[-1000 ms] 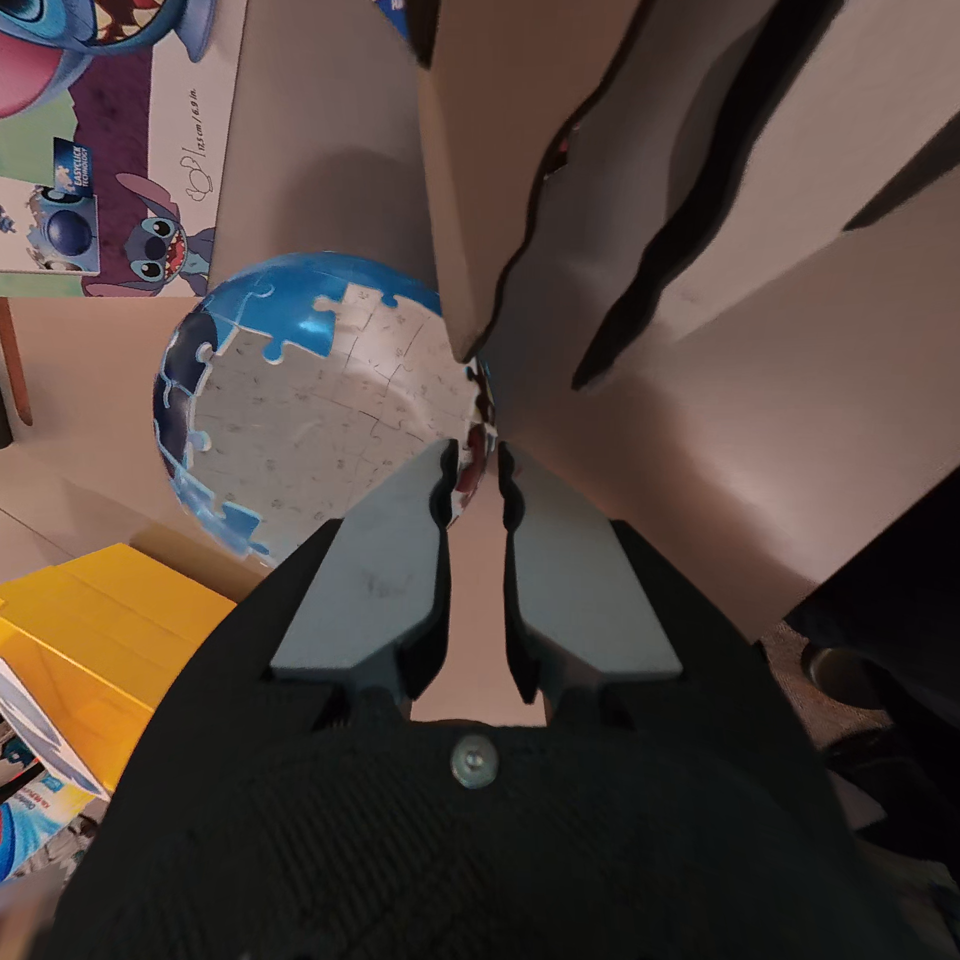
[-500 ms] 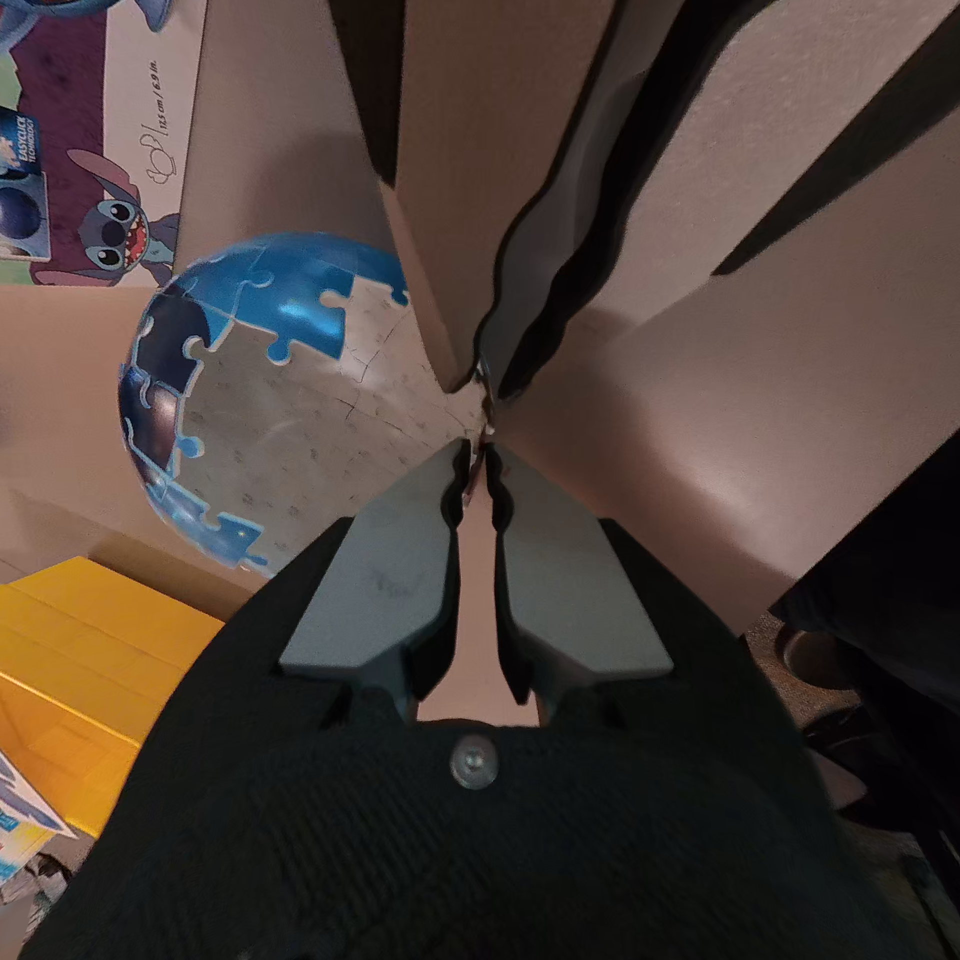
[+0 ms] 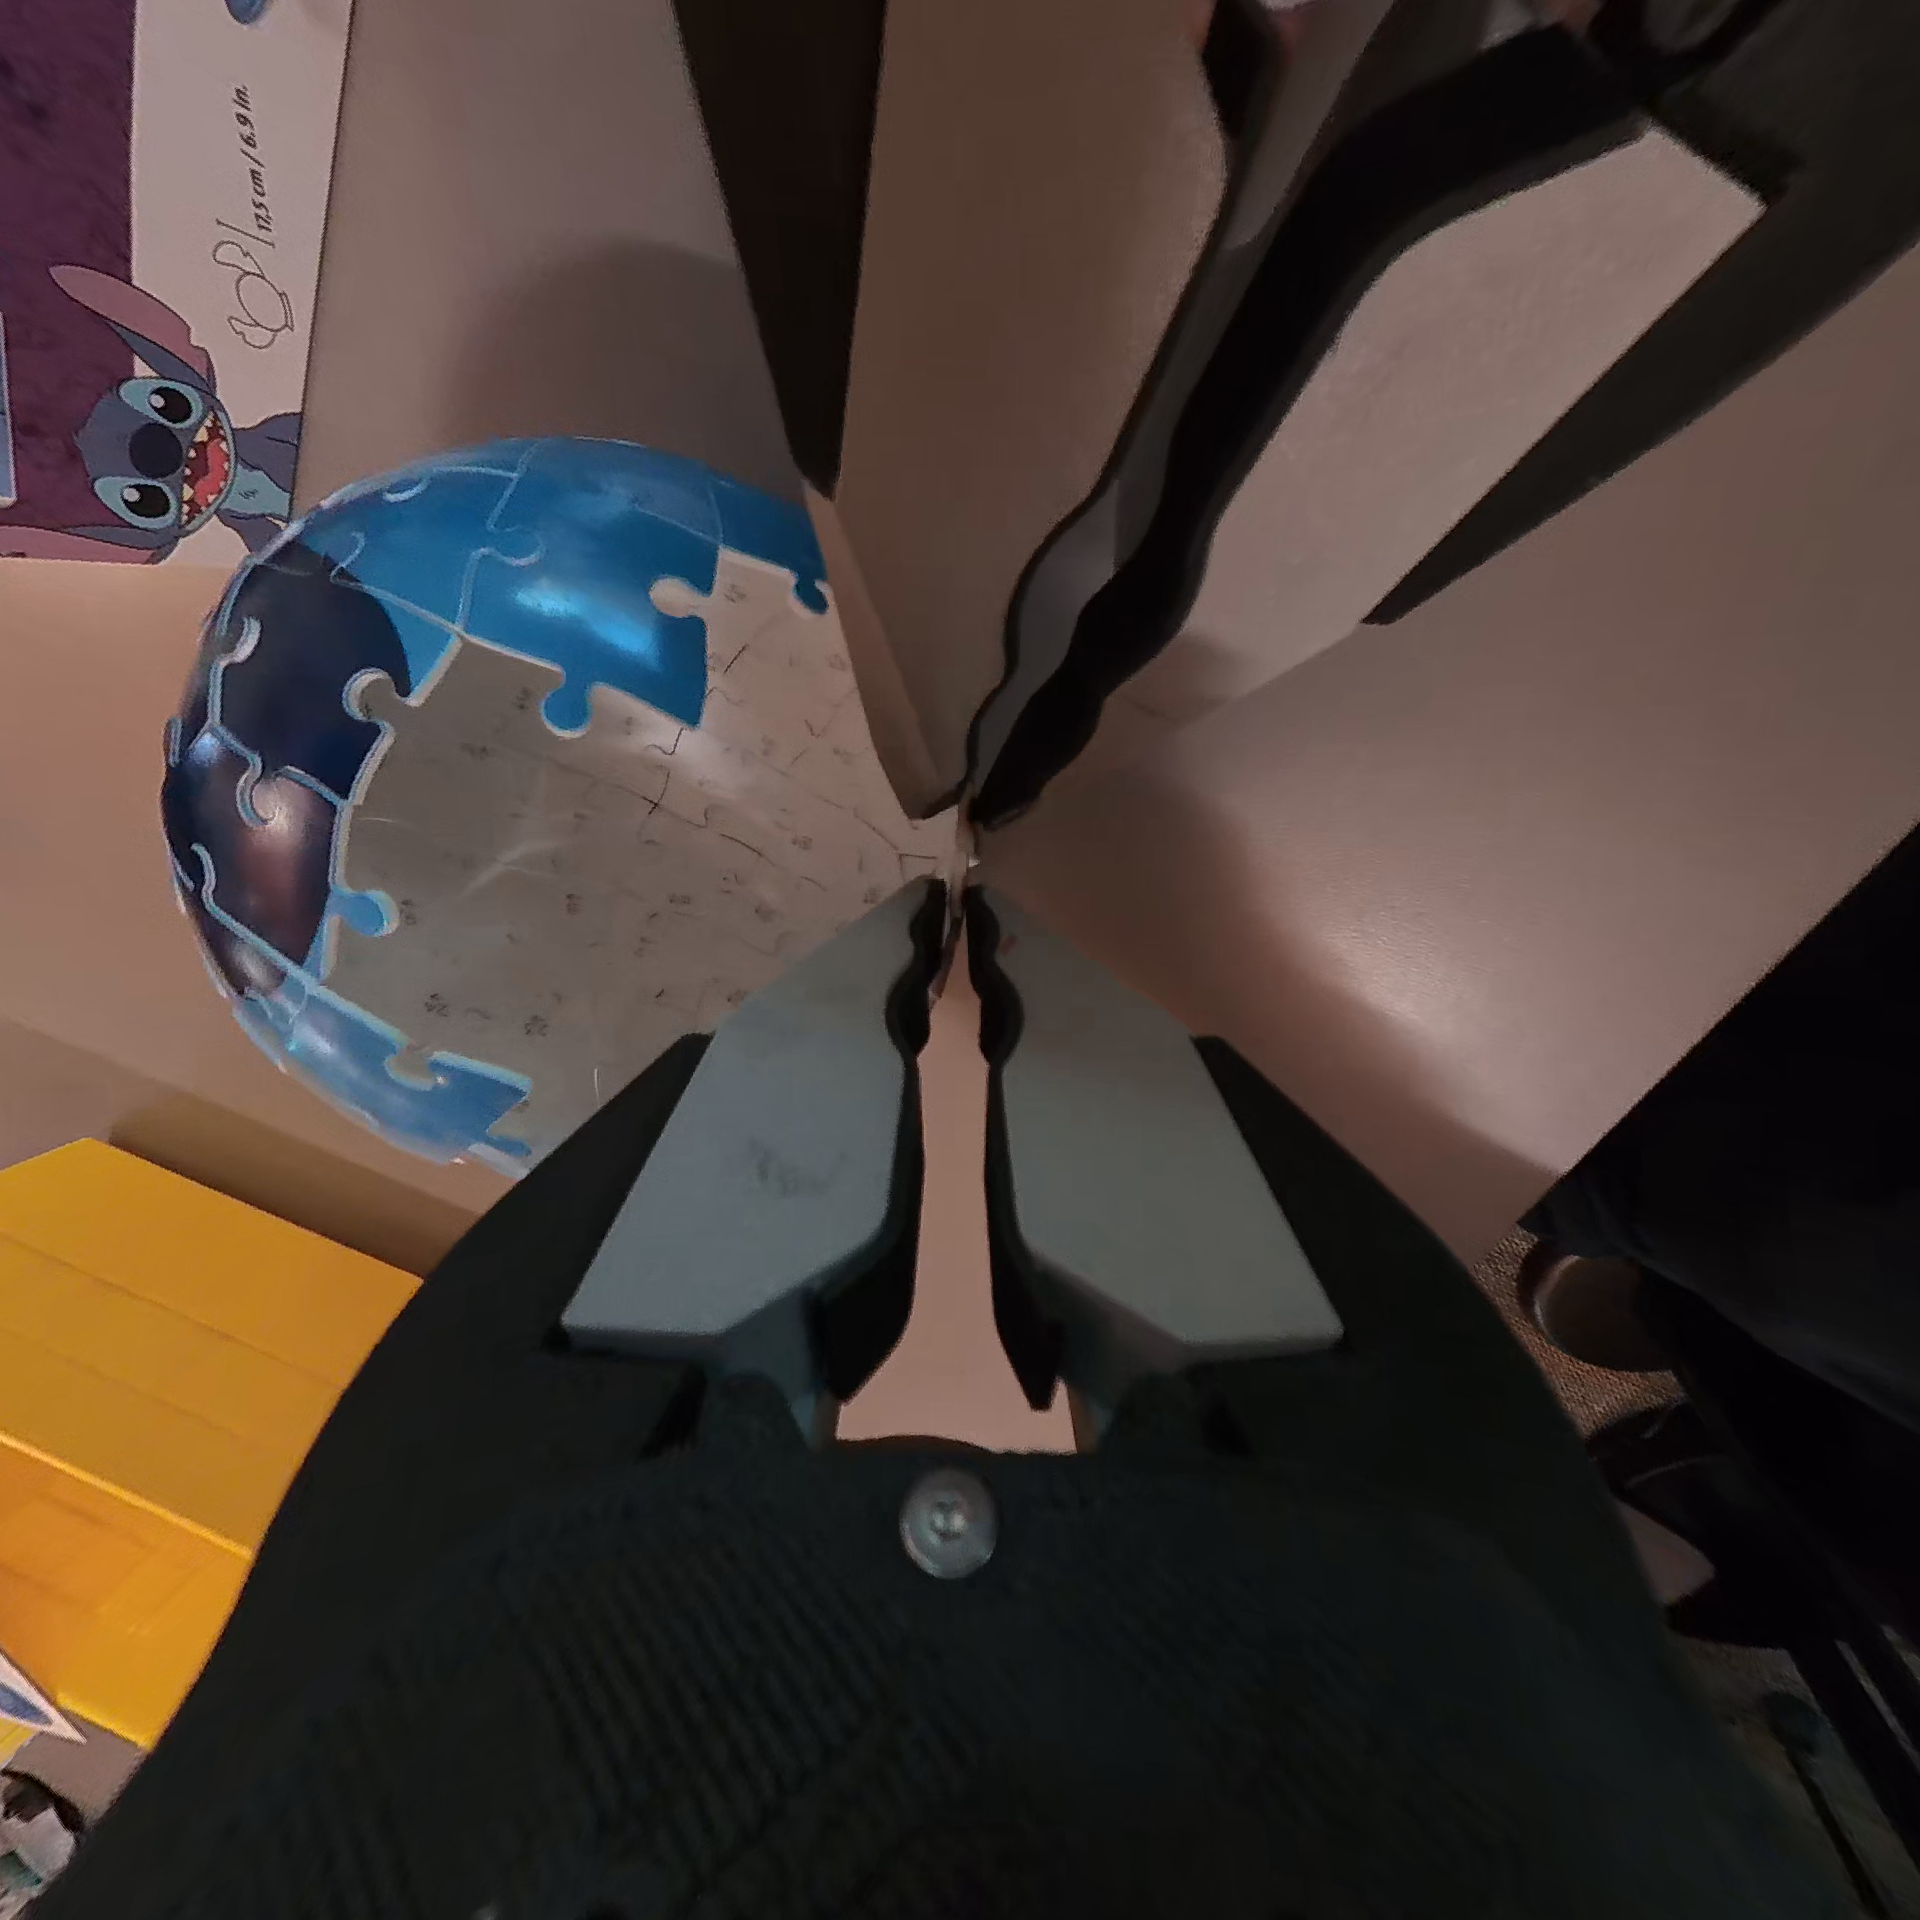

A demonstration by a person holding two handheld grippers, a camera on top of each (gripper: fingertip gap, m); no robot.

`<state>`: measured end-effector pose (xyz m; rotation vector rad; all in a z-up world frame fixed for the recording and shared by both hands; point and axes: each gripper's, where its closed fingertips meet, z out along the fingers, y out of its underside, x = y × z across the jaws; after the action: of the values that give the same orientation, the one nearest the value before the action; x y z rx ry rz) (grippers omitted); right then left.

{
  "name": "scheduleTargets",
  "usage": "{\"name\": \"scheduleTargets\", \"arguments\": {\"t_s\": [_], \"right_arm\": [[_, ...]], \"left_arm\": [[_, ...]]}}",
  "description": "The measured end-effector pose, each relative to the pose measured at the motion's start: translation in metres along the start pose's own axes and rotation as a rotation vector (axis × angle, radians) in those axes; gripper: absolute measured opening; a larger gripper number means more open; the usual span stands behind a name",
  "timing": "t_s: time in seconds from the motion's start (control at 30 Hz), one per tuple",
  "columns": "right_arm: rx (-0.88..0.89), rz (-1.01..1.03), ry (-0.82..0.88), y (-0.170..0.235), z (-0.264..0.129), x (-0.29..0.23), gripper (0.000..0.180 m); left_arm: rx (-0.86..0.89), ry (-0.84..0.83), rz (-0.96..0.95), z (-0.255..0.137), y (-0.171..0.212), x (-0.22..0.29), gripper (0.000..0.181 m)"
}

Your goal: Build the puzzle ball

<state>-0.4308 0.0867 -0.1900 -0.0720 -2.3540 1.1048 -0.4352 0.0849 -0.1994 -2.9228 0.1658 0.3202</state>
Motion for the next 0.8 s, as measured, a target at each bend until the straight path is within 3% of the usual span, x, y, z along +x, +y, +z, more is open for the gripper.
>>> {"name": "scheduleTargets", "arguments": {"t_s": [0.67, 0.8], "right_arm": [[0.009, -0.007, 0.02, -0.0015, -0.0002, -0.0031, 0.005], [0.017, -0.022, 0.001, -0.0034, 0.0013, -0.0079, 0.011]], "left_arm": [[-0.052, 0.032, 0.048, 0.0011, 0.0021, 0.0032, 0.001], [-0.038, 0.042, 0.056, 0.0002, 0.0033, 0.004, 0.0]]}}
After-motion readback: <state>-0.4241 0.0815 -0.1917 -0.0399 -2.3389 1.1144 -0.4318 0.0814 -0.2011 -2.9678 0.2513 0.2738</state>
